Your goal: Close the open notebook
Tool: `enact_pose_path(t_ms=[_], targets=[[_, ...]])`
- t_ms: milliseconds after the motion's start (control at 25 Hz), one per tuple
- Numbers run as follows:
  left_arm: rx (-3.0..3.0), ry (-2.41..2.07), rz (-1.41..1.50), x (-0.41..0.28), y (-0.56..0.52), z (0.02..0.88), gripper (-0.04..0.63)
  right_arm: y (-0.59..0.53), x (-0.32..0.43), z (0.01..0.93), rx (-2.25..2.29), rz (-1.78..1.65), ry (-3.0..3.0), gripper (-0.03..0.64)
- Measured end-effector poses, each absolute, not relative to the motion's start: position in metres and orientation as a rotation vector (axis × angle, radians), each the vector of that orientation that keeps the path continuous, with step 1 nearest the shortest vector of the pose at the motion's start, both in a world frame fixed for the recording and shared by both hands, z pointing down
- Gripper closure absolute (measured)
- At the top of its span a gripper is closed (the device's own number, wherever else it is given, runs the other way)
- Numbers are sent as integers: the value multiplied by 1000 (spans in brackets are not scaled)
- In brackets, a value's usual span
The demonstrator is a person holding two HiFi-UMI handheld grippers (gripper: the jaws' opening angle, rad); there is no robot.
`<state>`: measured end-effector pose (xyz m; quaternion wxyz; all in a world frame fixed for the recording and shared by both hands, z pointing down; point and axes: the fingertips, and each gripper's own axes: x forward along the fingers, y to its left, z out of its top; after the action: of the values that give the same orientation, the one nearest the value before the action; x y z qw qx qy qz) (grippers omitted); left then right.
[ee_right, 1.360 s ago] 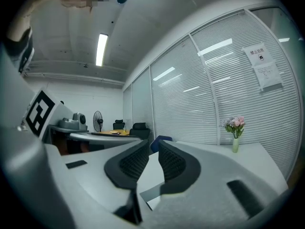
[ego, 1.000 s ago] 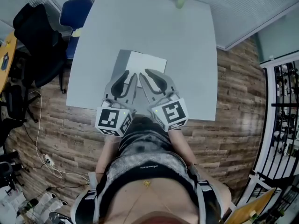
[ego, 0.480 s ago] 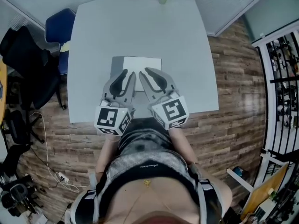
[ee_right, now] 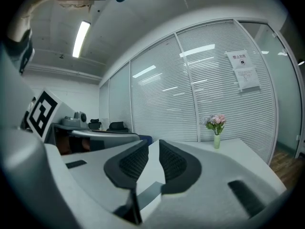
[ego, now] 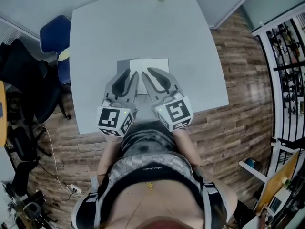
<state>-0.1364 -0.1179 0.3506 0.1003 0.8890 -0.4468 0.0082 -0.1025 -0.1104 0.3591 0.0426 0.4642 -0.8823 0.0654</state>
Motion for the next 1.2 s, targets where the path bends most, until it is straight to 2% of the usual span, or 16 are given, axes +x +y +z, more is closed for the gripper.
enact_pose_path(t_ms=[1200], targets=[[2577,-1243,66,-169,-145,389,526,-129,-121,384,1478,266,-2584,548]])
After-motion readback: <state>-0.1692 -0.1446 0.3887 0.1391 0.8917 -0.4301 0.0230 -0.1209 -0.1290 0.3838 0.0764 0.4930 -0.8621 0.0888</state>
